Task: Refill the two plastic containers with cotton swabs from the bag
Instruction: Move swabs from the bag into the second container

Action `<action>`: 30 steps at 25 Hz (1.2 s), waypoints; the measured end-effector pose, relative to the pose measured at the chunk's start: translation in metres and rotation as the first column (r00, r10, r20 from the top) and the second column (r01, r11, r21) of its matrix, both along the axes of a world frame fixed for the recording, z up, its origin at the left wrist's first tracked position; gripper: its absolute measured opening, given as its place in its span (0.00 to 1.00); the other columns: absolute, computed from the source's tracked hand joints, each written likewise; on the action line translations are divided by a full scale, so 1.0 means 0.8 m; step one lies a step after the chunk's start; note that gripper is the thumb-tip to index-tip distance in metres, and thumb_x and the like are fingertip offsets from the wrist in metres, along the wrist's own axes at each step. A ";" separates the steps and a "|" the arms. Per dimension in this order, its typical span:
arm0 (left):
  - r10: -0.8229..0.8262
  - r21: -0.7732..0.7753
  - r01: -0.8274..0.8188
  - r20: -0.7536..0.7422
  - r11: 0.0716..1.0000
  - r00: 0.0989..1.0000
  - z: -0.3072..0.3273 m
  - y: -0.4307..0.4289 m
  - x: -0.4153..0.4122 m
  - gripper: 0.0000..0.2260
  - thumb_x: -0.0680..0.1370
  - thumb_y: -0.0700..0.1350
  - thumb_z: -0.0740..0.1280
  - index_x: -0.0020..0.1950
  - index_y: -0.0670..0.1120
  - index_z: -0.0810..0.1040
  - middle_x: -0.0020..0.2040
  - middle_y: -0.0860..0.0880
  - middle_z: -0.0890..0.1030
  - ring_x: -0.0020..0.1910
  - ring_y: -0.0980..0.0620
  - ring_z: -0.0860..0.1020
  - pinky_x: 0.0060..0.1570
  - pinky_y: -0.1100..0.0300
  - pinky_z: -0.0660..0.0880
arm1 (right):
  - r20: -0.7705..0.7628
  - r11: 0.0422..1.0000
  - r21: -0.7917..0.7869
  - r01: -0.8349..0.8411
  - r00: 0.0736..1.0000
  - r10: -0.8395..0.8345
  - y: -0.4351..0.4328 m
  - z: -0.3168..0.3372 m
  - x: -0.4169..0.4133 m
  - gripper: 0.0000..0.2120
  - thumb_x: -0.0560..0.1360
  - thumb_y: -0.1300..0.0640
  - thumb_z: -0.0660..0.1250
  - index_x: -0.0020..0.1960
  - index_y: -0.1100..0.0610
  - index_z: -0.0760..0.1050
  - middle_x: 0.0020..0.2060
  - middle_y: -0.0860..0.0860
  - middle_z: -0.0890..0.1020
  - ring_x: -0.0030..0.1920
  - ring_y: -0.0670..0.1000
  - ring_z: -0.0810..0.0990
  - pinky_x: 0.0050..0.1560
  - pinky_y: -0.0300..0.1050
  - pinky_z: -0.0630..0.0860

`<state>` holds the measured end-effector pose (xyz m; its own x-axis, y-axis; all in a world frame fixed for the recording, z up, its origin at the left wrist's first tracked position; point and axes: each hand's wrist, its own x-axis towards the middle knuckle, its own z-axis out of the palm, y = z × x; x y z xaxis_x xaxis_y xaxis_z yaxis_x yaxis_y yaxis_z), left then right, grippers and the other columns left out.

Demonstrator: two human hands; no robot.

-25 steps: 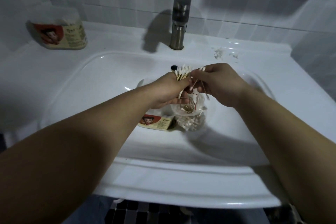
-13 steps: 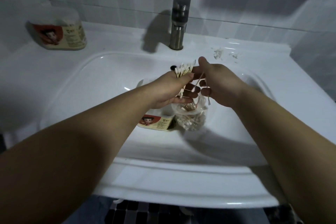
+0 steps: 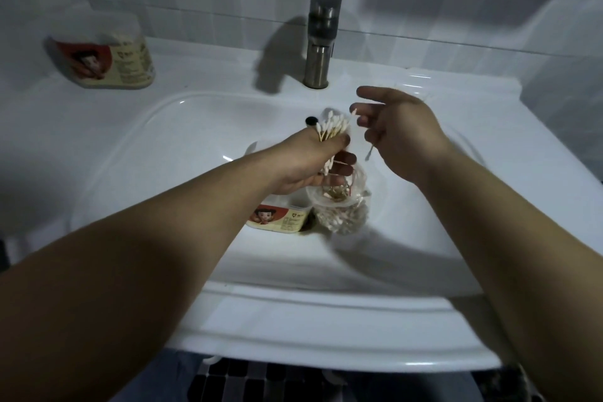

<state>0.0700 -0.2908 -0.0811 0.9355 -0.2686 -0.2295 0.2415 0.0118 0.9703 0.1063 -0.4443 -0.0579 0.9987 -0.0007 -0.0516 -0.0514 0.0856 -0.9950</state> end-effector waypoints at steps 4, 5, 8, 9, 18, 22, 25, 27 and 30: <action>-0.028 -0.053 0.026 -0.033 0.998 0.999 -0.002 -0.002 -0.002 0.10 0.86 0.45 0.60 0.60 0.42 0.77 0.55 0.41 0.86 0.51 0.46 0.85 0.55 0.50 0.83 | 0.049 1.000 -0.004 -0.028 0.998 0.028 0.000 -0.004 -0.007 0.27 0.72 0.79 0.46 0.55 0.62 0.79 0.47 0.58 0.84 0.44 0.51 0.80 0.39 0.36 0.74; -0.029 -0.059 0.027 -0.034 0.998 0.999 -0.002 -0.002 -0.003 0.11 0.86 0.45 0.61 0.62 0.41 0.78 0.55 0.41 0.86 0.51 0.47 0.86 0.55 0.50 0.83 | 0.046 0.999 0.013 -0.034 0.998 0.033 0.002 -0.004 -0.009 0.26 0.72 0.80 0.48 0.54 0.63 0.79 0.46 0.58 0.83 0.42 0.51 0.80 0.41 0.36 0.76; -0.027 -0.080 0.024 -0.036 0.996 0.999 -0.002 -0.002 -0.002 0.12 0.86 0.46 0.61 0.64 0.42 0.77 0.55 0.40 0.86 0.50 0.48 0.85 0.53 0.53 0.83 | 0.038 0.996 0.067 -0.055 0.998 0.052 0.004 -0.006 -0.010 0.23 0.72 0.81 0.53 0.53 0.64 0.80 0.41 0.57 0.80 0.40 0.52 0.78 0.46 0.41 0.80; -0.026 -0.083 0.023 -0.037 0.996 0.999 -0.002 -0.002 -0.001 0.11 0.86 0.46 0.61 0.63 0.42 0.78 0.54 0.41 0.86 0.49 0.48 0.85 0.52 0.54 0.83 | 0.037 0.998 0.036 -0.053 0.998 0.052 0.003 -0.006 -0.010 0.21 0.73 0.80 0.55 0.54 0.63 0.80 0.41 0.57 0.80 0.41 0.53 0.80 0.47 0.41 0.80; 0.027 0.000 -0.027 -0.009 1.000 1.000 -0.005 0.001 0.005 0.04 0.85 0.44 0.63 0.55 0.44 0.75 0.35 0.50 0.74 0.28 0.57 0.73 0.32 0.63 0.77 | 0.146 0.897 -0.408 -0.169 0.958 0.247 0.003 -0.011 -0.013 0.15 0.77 0.73 0.61 0.54 0.61 0.84 0.45 0.57 0.87 0.44 0.57 0.87 0.57 0.51 0.83; 0.077 -0.003 -0.077 -0.035 0.997 0.996 -0.002 0.005 0.005 0.05 0.84 0.46 0.65 0.53 0.46 0.77 0.35 0.49 0.77 0.29 0.56 0.77 0.36 0.60 0.80 | 0.112 0.812 -0.503 -0.296 0.909 0.401 0.000 -0.005 -0.020 0.23 0.73 0.77 0.58 0.58 0.58 0.81 0.52 0.55 0.86 0.51 0.50 0.85 0.60 0.50 0.81; 0.115 0.037 -0.113 -0.037 0.993 0.993 -0.003 0.008 0.008 0.03 0.83 0.46 0.66 0.52 0.47 0.78 0.33 0.50 0.78 0.31 0.56 0.80 0.38 0.59 0.81 | 0.128 0.684 -0.673 -0.283 0.866 0.484 0.002 -0.007 -0.023 0.30 0.71 0.76 0.60 0.69 0.56 0.76 0.60 0.49 0.84 0.61 0.43 0.82 0.63 0.43 0.77; 0.165 0.051 -0.164 -0.020 0.985 0.986 -0.002 0.008 0.011 0.04 0.83 0.46 0.66 0.50 0.47 0.77 0.30 0.51 0.74 0.27 0.56 0.74 0.31 0.62 0.76 | 0.094 0.736 -0.624 -0.264 0.909 0.407 0.003 -0.006 -0.023 0.30 0.73 0.76 0.58 0.71 0.56 0.75 0.61 0.52 0.83 0.56 0.47 0.85 0.60 0.46 0.81; 0.266 0.091 -0.268 0.039 0.959 0.963 -0.002 0.012 0.018 0.06 0.83 0.47 0.67 0.50 0.46 0.76 0.32 0.50 0.74 0.25 0.56 0.71 0.26 0.63 0.71 | 0.038 0.668 -0.706 -0.236 0.929 0.368 -0.001 0.001 -0.027 0.22 0.74 0.70 0.62 0.63 0.54 0.79 0.50 0.51 0.87 0.43 0.49 0.88 0.54 0.50 0.84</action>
<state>0.0846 -0.2816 -0.0825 0.9762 0.0136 -0.2166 0.2169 -0.0195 0.9760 0.0849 -0.4449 -0.0573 0.9426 0.3338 0.0022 0.2160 -0.6049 -0.7664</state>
